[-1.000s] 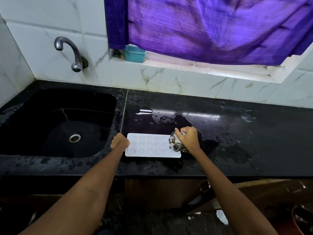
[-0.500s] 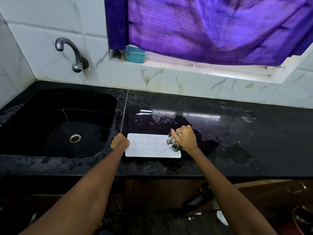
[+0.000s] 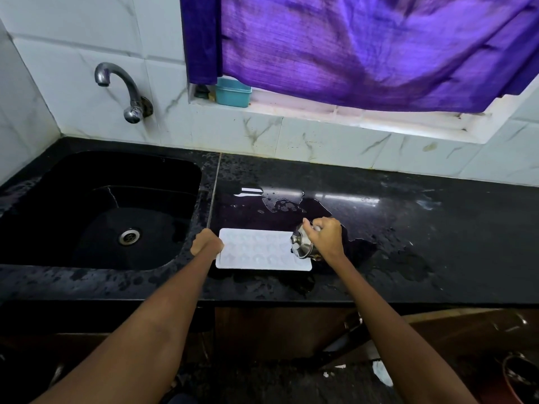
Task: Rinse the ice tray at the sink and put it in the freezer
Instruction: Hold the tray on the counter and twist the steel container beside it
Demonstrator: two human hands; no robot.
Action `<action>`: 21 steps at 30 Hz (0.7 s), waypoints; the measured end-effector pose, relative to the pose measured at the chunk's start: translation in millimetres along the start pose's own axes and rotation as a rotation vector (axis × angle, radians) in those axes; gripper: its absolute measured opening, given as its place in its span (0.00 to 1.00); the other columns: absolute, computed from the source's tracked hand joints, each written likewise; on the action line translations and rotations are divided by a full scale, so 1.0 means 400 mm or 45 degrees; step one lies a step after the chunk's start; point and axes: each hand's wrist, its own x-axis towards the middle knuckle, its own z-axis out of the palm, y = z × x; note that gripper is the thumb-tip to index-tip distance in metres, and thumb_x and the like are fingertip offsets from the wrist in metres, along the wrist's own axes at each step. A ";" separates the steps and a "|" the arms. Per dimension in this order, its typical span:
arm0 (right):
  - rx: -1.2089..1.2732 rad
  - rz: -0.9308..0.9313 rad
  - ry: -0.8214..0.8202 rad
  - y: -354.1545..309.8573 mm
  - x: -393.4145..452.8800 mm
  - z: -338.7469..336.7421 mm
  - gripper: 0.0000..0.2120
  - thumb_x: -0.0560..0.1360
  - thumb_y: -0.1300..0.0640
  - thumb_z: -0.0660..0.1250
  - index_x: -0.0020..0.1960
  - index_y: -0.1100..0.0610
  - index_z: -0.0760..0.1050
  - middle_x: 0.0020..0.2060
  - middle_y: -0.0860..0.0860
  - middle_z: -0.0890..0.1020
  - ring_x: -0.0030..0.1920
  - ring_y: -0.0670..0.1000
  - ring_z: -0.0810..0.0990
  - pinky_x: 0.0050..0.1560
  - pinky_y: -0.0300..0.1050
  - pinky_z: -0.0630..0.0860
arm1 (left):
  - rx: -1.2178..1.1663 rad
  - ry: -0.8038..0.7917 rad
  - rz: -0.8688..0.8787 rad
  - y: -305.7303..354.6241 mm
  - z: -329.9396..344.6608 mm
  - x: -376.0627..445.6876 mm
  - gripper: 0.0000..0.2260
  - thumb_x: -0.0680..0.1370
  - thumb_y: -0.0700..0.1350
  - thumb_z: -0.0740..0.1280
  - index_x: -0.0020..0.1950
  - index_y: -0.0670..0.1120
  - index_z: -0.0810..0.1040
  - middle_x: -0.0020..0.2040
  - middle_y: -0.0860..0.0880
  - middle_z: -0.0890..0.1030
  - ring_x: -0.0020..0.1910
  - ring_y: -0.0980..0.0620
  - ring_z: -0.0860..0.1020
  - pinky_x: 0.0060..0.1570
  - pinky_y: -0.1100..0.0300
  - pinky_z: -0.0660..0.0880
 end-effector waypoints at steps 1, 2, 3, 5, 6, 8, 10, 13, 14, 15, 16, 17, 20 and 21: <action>0.055 0.056 0.019 0.004 0.000 -0.005 0.33 0.71 0.65 0.70 0.22 0.48 0.49 0.17 0.43 0.55 0.20 0.43 0.56 0.32 0.39 0.61 | 0.000 0.003 0.000 0.000 0.000 0.000 0.20 0.77 0.39 0.66 0.68 0.37 0.70 0.68 0.39 0.74 0.66 0.41 0.74 0.61 0.51 0.73; 0.106 0.117 0.037 0.011 0.001 -0.010 0.33 0.71 0.65 0.70 0.22 0.49 0.50 0.17 0.43 0.55 0.19 0.42 0.56 0.27 0.38 0.59 | 0.001 0.005 0.001 0.000 0.001 0.000 0.19 0.77 0.38 0.66 0.68 0.37 0.70 0.67 0.39 0.74 0.65 0.41 0.75 0.61 0.51 0.73; 0.144 0.175 0.054 0.018 0.001 -0.015 0.32 0.71 0.65 0.70 0.22 0.50 0.50 0.17 0.44 0.56 0.18 0.42 0.57 0.25 0.35 0.58 | 0.002 0.005 0.000 0.000 0.001 -0.001 0.19 0.77 0.38 0.66 0.68 0.37 0.70 0.67 0.39 0.75 0.65 0.41 0.75 0.61 0.51 0.73; 0.183 0.270 0.095 0.035 0.001 -0.024 0.31 0.70 0.65 0.70 0.21 0.51 0.52 0.17 0.45 0.57 0.19 0.42 0.56 0.25 0.32 0.56 | -0.001 0.003 0.000 -0.001 0.002 0.001 0.19 0.77 0.39 0.66 0.68 0.37 0.71 0.67 0.39 0.75 0.65 0.41 0.75 0.61 0.51 0.73; 0.193 0.305 0.111 0.044 0.002 -0.028 0.31 0.70 0.65 0.70 0.21 0.52 0.53 0.17 0.46 0.57 0.20 0.43 0.56 0.25 0.33 0.57 | -0.002 0.001 0.002 -0.001 0.003 0.002 0.19 0.77 0.39 0.67 0.68 0.37 0.71 0.67 0.39 0.75 0.65 0.41 0.75 0.61 0.51 0.73; 0.196 0.342 0.135 0.060 0.003 -0.034 0.29 0.70 0.65 0.70 0.21 0.53 0.54 0.17 0.47 0.58 0.21 0.46 0.56 0.26 0.38 0.57 | -0.008 -0.004 0.006 0.000 0.002 0.004 0.20 0.77 0.39 0.67 0.68 0.36 0.71 0.67 0.38 0.74 0.66 0.40 0.74 0.62 0.50 0.72; 0.157 0.321 0.142 0.069 0.003 -0.039 0.29 0.71 0.65 0.70 0.21 0.54 0.55 0.17 0.46 0.58 0.21 0.45 0.56 0.27 0.38 0.57 | -0.011 -0.005 0.007 0.000 0.003 0.006 0.20 0.77 0.39 0.67 0.68 0.36 0.70 0.68 0.38 0.74 0.66 0.40 0.74 0.62 0.50 0.72; 0.022 0.191 0.094 0.075 0.001 -0.039 0.31 0.71 0.64 0.69 0.21 0.51 0.52 0.16 0.45 0.57 0.20 0.47 0.57 0.31 0.39 0.60 | -0.009 -0.002 0.007 0.001 0.004 0.007 0.20 0.77 0.40 0.67 0.68 0.37 0.70 0.67 0.38 0.74 0.66 0.40 0.74 0.61 0.50 0.73; -0.029 0.156 0.068 0.077 0.001 -0.037 0.32 0.72 0.63 0.69 0.21 0.50 0.51 0.16 0.47 0.58 0.21 0.49 0.59 0.35 0.40 0.62 | -0.011 -0.002 0.006 0.001 0.004 0.007 0.20 0.77 0.39 0.67 0.68 0.37 0.70 0.68 0.38 0.74 0.66 0.40 0.74 0.61 0.50 0.73; -0.076 0.130 0.046 0.077 0.000 -0.034 0.31 0.72 0.62 0.69 0.21 0.50 0.52 0.17 0.50 0.60 0.22 0.51 0.61 0.39 0.41 0.64 | -0.013 -0.003 0.004 0.001 0.003 0.008 0.21 0.77 0.40 0.67 0.68 0.37 0.70 0.68 0.38 0.73 0.66 0.40 0.74 0.62 0.49 0.72; -0.111 0.107 0.031 0.075 -0.001 -0.031 0.31 0.73 0.61 0.68 0.20 0.51 0.53 0.18 0.53 0.62 0.23 0.53 0.63 0.43 0.44 0.66 | -0.016 -0.005 0.003 0.000 0.003 0.008 0.21 0.77 0.40 0.68 0.68 0.37 0.70 0.68 0.38 0.73 0.66 0.40 0.73 0.62 0.49 0.72; -0.135 0.069 0.025 0.072 -0.003 -0.028 0.29 0.73 0.61 0.69 0.20 0.53 0.56 0.18 0.56 0.64 0.24 0.54 0.64 0.45 0.46 0.69 | -0.019 -0.005 0.003 0.000 0.003 0.009 0.21 0.77 0.40 0.68 0.69 0.37 0.70 0.68 0.38 0.73 0.67 0.40 0.73 0.62 0.49 0.72; -0.214 -0.099 0.057 0.050 -0.015 -0.023 0.23 0.68 0.66 0.72 0.19 0.65 0.65 0.16 0.59 0.67 0.23 0.51 0.61 0.40 0.51 0.75 | -0.020 -0.003 0.007 -0.002 0.005 0.010 0.21 0.77 0.40 0.68 0.68 0.37 0.70 0.68 0.38 0.73 0.66 0.40 0.74 0.62 0.49 0.72; -0.256 -0.151 0.072 0.043 -0.017 -0.024 0.22 0.66 0.68 0.74 0.19 0.66 0.66 0.15 0.58 0.67 0.23 0.50 0.61 0.35 0.51 0.75 | -0.020 -0.004 0.006 -0.003 0.005 0.009 0.21 0.77 0.40 0.68 0.68 0.37 0.70 0.67 0.38 0.74 0.66 0.40 0.74 0.61 0.50 0.73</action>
